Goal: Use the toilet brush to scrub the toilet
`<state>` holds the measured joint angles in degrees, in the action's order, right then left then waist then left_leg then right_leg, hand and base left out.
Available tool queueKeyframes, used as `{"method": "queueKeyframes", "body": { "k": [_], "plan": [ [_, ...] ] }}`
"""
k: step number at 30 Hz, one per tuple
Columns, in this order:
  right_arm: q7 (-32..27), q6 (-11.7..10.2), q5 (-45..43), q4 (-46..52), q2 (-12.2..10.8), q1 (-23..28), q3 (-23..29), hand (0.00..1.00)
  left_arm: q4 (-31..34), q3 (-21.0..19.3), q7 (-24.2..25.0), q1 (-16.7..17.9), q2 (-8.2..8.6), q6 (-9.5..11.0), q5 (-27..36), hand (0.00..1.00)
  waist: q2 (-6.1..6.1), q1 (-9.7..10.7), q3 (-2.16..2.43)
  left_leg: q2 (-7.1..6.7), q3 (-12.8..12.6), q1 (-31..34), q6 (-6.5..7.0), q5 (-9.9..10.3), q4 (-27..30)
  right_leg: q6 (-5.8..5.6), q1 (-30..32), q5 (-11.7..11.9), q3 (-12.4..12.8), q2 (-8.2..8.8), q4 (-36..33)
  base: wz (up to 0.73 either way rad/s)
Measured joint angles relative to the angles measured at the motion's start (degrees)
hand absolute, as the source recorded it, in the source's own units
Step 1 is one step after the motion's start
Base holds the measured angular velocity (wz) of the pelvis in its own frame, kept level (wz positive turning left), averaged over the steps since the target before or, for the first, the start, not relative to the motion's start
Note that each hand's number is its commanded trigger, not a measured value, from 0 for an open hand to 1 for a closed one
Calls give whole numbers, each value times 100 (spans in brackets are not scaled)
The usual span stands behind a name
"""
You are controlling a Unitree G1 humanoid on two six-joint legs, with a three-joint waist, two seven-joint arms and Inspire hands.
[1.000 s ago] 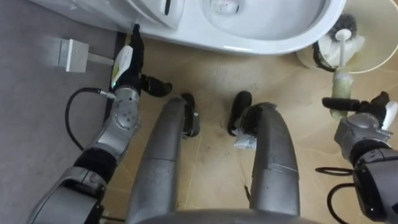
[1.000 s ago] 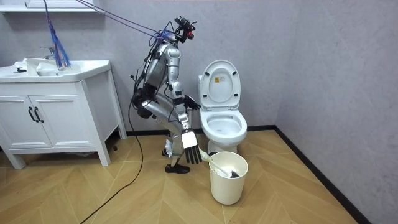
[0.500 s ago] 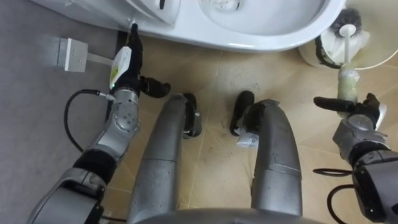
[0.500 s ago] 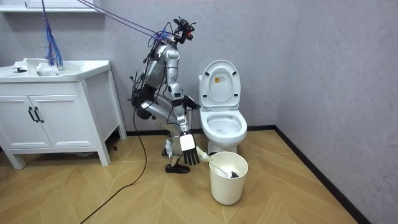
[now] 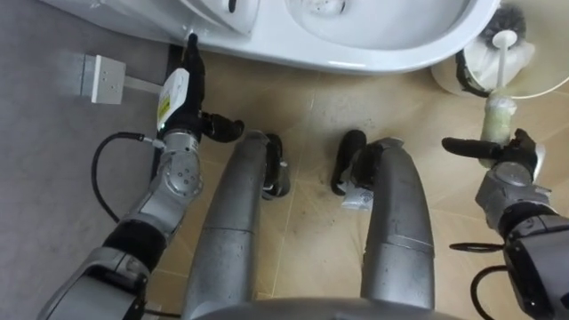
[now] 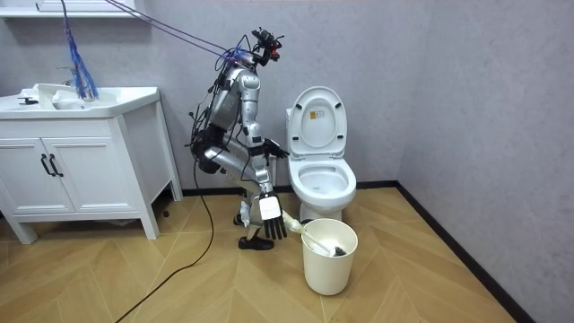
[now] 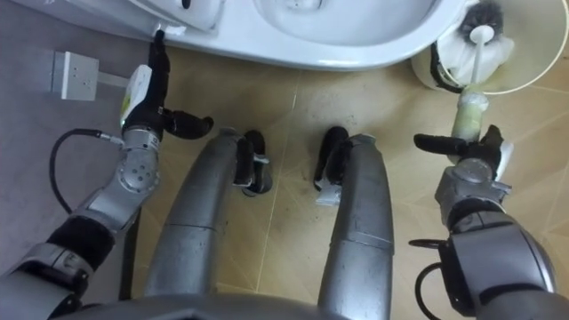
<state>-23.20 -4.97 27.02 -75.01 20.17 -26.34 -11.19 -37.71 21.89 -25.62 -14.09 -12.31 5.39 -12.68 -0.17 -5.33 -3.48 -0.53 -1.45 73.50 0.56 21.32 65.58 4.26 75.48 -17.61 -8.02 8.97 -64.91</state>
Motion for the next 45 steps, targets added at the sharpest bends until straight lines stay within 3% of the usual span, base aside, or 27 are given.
{"method": "queueKeyframes", "body": {
  "k": [6, 13, 14, 15, 16, 26, 31, 45],
  "plan": [
    [-178, -98, -240, -8, 3, -111, -156, 0, -3, 40, 5, -8, -23, 45, 1, 0, -3, -13, -2, -4, -2, 2, 4, 3, -2, -1, 4, -1, -1, 10, 1, 0],
    [-214, -174, -189, -5, 58, -203, -270, 0, -2, 167, 21, 4, -179, 148, 79, 0, -8, -16, -5, -15, -30, 23, 22, 14, -2, -3, 41, -5, 12, 14, -12, 0],
    [-214, -176, -188, -5, 59, -204, -276, 9, -2, 181, 20, 4, -190, 154, 79, 0, -8, -16, -6, -15, -30, 29, 22, 14, -2, -3, 48, -5, 12, 15, -12, 0],
    [-215, -176, -185, -5, 59, -205, -281, 88, -2, 196, 19, 3, -202, 165, 79, 0, -9, -15, -6, -15, -30, 42, 22, 15, -2, -3, 60, -5, 12, 14, -12, 0],
    [-219, -176, -179, -8, 62, -206, -303, 100, -1, 197, 13, 9, -206, 178, 78, 0, -9, -15, -6, -15, -30, 51, 23, 15, -2, -2, 69, -4, 12, 14, -13, 0],
    [16, -157, 518, -110, 212, -92, -503, 100, 59, 249, 42, 122, -228, 217, 72, 0, -19, 28, -10, -34, -50, 64, 78, 90, 133, 10, 75, -92, 13, 104, -184, 3],
    [265, -119, 1045, -219, 240, -46, -497, 100, 97, 271, 144, 132, -239, 211, 71, 0, -19, 59, -9, -115, -6, 78, 60, 124, 226, -20, 74, -149, 1, 169, -279, 4],
    [553, 15, 1245, -283, 245, -54, -429, 100, 350, 233, 261, 207, -227, 100, 85, 0, -17, 28, -7, -120, -4, 88, 69, 130, 231, -22, 77, -150, -6, 180, -276, 0]
  ]
}}
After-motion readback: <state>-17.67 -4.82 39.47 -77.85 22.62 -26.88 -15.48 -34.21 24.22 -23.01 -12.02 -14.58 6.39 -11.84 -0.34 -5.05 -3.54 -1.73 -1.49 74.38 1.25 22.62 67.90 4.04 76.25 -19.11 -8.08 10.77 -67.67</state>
